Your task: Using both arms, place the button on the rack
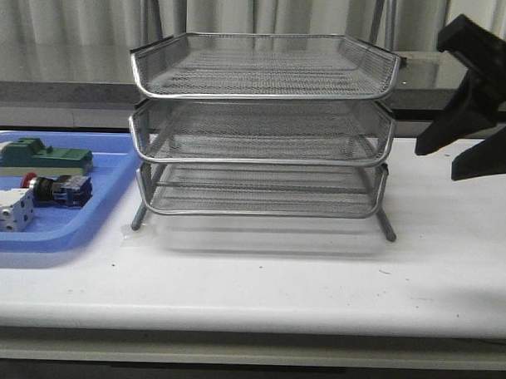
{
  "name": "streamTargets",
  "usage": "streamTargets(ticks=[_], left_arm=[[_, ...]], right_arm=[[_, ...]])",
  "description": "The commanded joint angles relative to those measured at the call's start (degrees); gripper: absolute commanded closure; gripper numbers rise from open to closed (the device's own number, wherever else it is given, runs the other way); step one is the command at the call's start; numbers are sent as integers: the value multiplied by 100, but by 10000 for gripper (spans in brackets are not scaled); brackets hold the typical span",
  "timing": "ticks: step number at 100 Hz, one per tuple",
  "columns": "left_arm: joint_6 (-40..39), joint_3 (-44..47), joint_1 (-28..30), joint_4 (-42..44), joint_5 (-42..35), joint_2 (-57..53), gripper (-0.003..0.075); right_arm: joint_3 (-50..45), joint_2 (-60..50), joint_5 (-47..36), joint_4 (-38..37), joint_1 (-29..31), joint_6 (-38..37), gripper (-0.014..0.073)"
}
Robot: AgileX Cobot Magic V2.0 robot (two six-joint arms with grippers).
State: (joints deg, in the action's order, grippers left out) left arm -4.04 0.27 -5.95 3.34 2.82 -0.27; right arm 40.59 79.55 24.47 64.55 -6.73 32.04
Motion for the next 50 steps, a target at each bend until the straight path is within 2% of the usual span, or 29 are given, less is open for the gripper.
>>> streamTargets(ticks=[1, 27, 50], left_arm=[[-52, 187, -2, -32, -452, -179, 741], [-52, 187, -2, -32, -452, -179, 741], [-52, 187, -2, -32, -452, -179, 741]], right_arm=[[272, 79, -34, 680, -10, 639, 253], [649, 628, 232, 1554, -10, 1418, 253], [1066, 1078, 413, 1629, -10, 1517, 253]])
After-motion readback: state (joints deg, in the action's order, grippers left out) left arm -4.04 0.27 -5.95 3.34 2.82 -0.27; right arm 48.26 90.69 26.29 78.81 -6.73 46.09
